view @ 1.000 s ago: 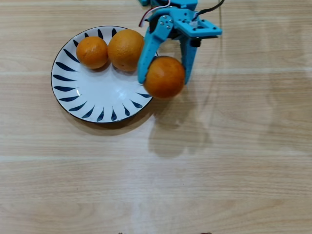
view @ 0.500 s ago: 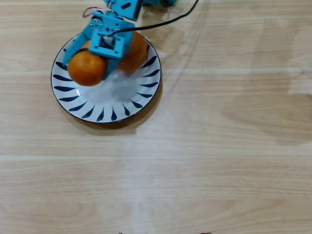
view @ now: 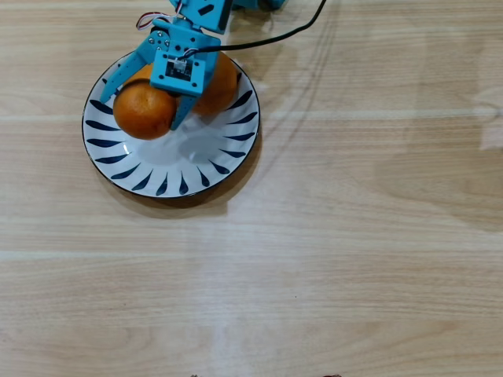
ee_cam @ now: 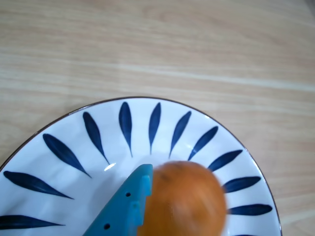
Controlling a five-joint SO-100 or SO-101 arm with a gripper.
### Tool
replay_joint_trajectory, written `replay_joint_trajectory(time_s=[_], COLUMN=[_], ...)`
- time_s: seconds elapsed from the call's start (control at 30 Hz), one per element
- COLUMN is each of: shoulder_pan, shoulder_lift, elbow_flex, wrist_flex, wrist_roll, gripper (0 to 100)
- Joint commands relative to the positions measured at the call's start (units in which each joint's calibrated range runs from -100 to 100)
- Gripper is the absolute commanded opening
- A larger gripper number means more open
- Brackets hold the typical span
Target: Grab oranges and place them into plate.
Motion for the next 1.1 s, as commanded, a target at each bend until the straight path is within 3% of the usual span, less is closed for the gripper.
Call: replay_joint_trajectory(time_s=[0.0, 0.4, 0.47, 0.57, 0.63, 0.67, 0.73, 0.83, 1.07], shoulder_pan=[-1.0, -4.71, -6.16, -7.69, -8.58, -9.22, -10.92, -12.77, -16.97], shoulder_lift=[-2.71, -6.26, -9.64, -15.64, -19.95, -22.15, -26.04, -31.79, -46.83], elbow_flex=[-0.41, -0.86, 0.14, 0.05, 0.05, 0.05, 0.5, 1.31, 13.35], wrist_flex=[-0.74, -0.23, 2.18, 11.38, 15.59, 16.88, 19.29, 24.01, 32.44], wrist_roll=[-0.45, 0.07, 0.12, 1.17, 5.04, 7.6, 12.67, 19.15, 30.39], gripper=[46, 45, 39, 19, 2, 1, 6, 1, 2])
